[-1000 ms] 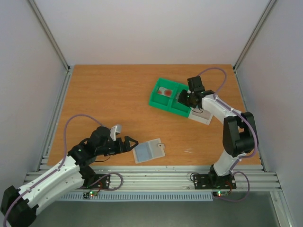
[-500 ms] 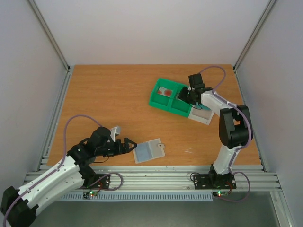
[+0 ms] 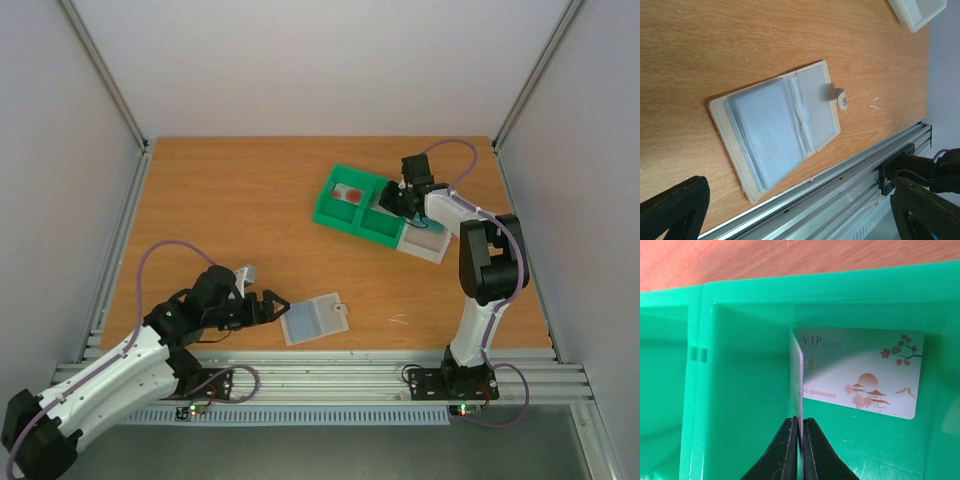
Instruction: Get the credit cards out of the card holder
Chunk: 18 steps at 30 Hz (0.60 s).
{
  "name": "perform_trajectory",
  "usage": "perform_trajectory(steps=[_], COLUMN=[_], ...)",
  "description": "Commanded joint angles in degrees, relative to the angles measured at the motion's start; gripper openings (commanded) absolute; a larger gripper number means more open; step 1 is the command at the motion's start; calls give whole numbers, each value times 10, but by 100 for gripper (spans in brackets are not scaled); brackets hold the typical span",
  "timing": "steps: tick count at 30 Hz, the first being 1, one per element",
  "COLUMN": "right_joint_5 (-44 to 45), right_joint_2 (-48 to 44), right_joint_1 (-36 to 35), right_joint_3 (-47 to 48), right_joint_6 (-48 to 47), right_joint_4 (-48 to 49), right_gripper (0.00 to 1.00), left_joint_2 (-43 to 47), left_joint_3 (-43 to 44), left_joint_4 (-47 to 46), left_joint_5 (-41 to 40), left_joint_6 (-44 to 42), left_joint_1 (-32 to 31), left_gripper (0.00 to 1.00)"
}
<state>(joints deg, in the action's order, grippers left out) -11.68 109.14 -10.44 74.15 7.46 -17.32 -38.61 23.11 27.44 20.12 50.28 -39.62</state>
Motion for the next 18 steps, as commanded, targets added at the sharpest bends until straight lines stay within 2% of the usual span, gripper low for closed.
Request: perform_trajectory(steps=[1, 7, 11, 18], right_joint_5=[-3, 23, 26, 54], right_joint_2=[16, 8, 0, -9], right_joint_1=[5, 6, 7, 7], right_joint_3=[18, 28, 33, 51], right_joint_6=[-9, -21, -24, -29], right_joint_4=[2, -26, -40, -81], right_gripper=[9, 14, 21, 26], left_joint_2=[-8, -22, -37, -39], left_joint_3=[16, 14, 14, 12], left_joint_4=[-13, -15, -20, -22], left_joint_5=[4, 8, 14, 21], left_joint_6=[-10, -10, -9, -8], left_joint_1=[-3, -3, -2, -2], left_gripper=[99, 100, 100, 99])
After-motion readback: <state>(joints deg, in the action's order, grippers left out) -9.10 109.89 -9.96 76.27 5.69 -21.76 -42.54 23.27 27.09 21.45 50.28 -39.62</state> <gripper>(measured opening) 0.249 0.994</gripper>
